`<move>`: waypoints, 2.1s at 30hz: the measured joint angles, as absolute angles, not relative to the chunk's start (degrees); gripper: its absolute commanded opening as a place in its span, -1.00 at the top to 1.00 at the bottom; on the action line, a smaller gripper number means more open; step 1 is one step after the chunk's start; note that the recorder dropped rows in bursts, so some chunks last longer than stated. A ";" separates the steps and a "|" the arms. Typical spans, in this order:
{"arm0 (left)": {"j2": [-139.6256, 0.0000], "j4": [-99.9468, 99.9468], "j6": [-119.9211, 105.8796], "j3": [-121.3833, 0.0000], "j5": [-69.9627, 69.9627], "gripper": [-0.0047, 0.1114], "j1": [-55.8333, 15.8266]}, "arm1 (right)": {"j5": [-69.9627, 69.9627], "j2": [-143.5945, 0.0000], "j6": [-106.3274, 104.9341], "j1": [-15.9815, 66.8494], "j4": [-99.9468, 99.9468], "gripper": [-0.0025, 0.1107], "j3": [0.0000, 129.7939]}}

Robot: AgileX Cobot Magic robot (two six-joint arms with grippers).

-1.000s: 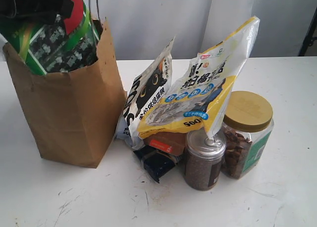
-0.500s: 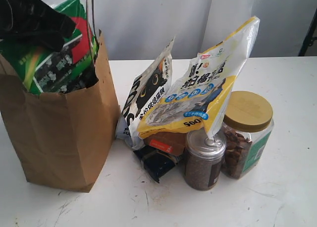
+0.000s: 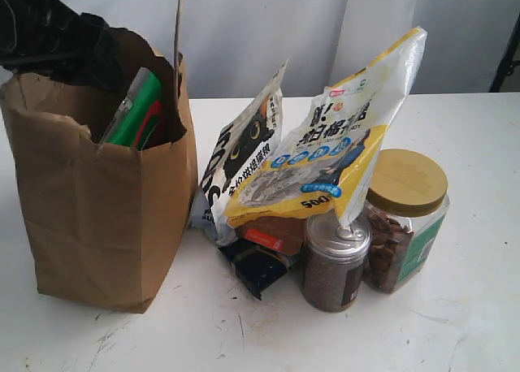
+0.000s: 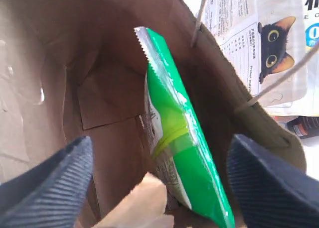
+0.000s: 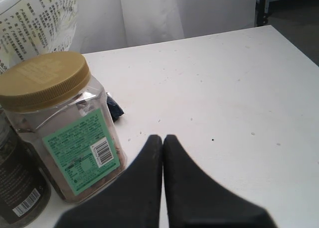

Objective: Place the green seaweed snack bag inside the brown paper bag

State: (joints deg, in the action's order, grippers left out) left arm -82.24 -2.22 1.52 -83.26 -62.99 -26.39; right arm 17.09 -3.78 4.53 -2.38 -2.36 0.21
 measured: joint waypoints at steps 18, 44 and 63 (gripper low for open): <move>-63.42 -2.91 1.52 -80.64 -62.66 0.92 -26.39 | 17.09 -3.78 4.53 -2.38 -2.36 0.96 0.21; -10.56 -2.06 1.44 -38.66 -30.29 0.92 -26.39 | 17.09 -3.78 4.53 -2.38 -2.36 0.96 0.21; -7.08 12.23 1.44 -16.30 -17.71 0.92 -0.40 | 17.09 -3.78 4.53 -2.38 -2.36 0.96 0.21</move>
State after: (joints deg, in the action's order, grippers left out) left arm -7.08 12.23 1.44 -16.30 -17.71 -0.40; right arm 17.09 -3.78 4.53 -2.38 -2.36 0.21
